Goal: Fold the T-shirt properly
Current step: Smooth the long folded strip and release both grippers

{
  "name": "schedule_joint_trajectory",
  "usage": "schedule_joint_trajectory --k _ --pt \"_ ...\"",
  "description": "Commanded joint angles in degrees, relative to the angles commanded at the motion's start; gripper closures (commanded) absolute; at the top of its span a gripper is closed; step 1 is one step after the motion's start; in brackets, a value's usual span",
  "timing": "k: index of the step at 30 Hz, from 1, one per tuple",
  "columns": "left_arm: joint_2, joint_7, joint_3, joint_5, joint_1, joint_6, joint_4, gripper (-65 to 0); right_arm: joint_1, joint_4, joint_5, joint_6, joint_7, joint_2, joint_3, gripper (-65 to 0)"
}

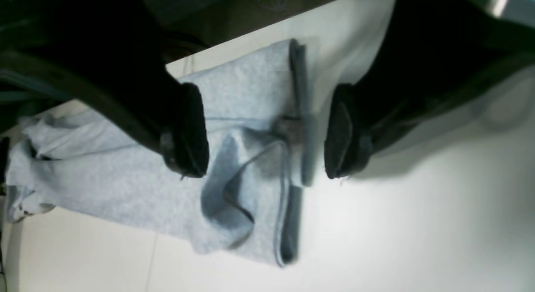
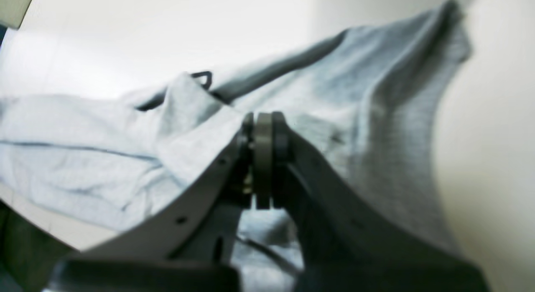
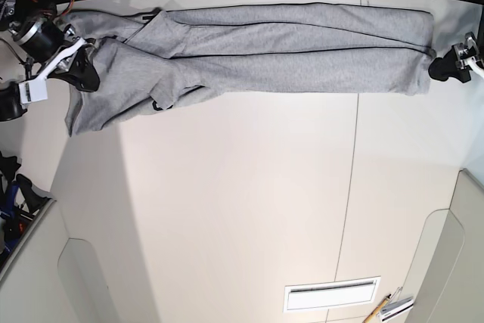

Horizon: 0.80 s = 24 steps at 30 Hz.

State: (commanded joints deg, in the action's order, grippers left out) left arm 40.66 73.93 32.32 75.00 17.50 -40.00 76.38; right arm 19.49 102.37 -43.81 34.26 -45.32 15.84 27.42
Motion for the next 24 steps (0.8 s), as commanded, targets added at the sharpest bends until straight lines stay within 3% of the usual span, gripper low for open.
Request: schedule_joint_trajectory --k 7,12,16,23,24 --pt "-1.73 -0.46 -0.04 -0.72 2.89 0.00 0.00 -46.9 -1.05 -1.29 3.08 -0.02 0.98 0.00 -5.81 0.0" --pt "-3.58 -1.16 -0.04 -1.55 3.02 0.00 0.00 -46.9 -1.05 -1.31 3.08 -0.17 1.57 0.00 -5.86 0.0" --pt "-4.55 -4.31 -0.07 -8.09 3.04 0.00 0.00 -46.9 -1.03 -1.29 3.08 -0.20 1.57 0.00 -5.86 0.0" --pt "-4.79 -4.50 -3.72 -8.13 3.65 0.00 0.00 -46.4 -1.90 -1.27 2.71 -0.22 1.36 0.00 -5.51 0.0" --pt "-4.79 -4.83 -4.61 -8.28 3.65 0.00 0.00 -43.8 -2.19 -1.20 2.16 -0.22 1.36 0.02 -4.98 0.0"
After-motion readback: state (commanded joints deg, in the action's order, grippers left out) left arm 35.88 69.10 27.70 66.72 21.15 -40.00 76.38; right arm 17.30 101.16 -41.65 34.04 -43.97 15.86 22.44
